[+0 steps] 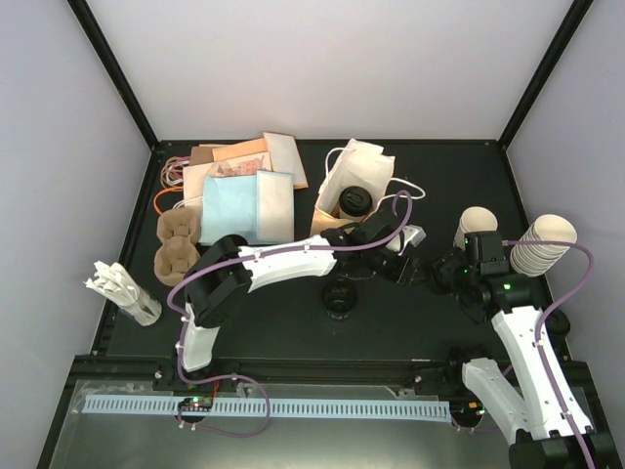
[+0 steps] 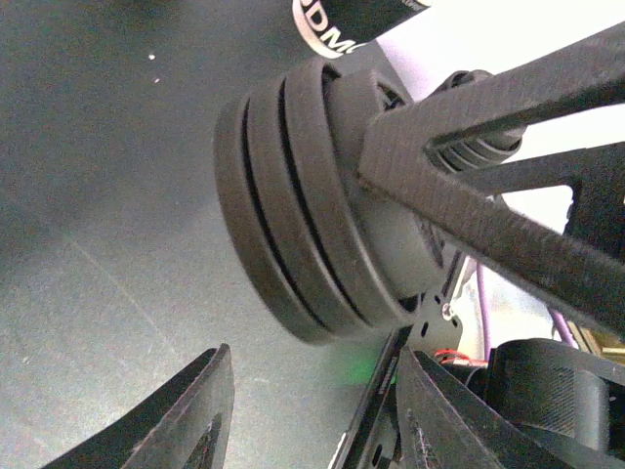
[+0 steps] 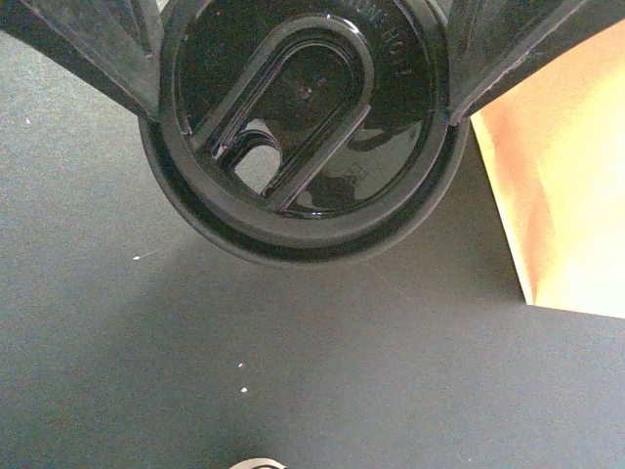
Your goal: Pack the takeout coffee
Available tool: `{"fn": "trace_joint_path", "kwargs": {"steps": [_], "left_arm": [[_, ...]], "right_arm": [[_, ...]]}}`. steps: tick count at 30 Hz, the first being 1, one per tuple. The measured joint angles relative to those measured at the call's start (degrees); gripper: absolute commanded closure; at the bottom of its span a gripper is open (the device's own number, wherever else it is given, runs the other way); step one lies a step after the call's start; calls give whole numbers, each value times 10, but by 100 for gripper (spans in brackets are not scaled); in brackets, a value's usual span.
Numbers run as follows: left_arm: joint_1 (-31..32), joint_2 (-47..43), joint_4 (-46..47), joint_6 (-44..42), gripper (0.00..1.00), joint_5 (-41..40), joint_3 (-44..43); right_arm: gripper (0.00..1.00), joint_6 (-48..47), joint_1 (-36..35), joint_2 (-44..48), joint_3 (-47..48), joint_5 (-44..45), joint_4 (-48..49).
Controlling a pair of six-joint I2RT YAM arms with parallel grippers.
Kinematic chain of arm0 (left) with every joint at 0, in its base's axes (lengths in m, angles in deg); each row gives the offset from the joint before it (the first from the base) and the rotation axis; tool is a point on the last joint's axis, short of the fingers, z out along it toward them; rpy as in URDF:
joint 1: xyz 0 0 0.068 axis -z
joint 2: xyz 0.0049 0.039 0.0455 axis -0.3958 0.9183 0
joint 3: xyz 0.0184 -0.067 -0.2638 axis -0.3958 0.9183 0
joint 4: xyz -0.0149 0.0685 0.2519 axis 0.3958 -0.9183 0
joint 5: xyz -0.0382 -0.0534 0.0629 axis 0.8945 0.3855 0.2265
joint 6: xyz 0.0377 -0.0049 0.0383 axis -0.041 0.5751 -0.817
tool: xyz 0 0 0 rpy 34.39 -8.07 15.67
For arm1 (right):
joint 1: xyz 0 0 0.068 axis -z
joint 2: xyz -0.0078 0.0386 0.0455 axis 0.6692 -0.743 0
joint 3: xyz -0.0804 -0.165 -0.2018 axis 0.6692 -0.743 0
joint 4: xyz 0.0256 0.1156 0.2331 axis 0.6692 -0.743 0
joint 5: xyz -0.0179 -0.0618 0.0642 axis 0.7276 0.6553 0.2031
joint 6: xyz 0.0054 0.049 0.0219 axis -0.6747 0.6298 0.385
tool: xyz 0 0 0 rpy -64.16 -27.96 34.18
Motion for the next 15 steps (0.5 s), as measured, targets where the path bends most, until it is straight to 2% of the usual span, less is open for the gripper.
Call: {"fn": "trace_joint_path", "kwargs": {"steps": [4, 8, 15], "left_arm": [[-3, 11, 4, 0, 55, 7, -14], [-5, 17, 5, 0, 63, 7, -17], [-10, 23, 5, 0, 67, 8, -19]], "right_arm": [[32, 0, 0, 0, 0, -3, 0], [32, 0, 0, 0, 0, -6, 0], [32, 0, 0, 0, 0, -9, 0]]}}
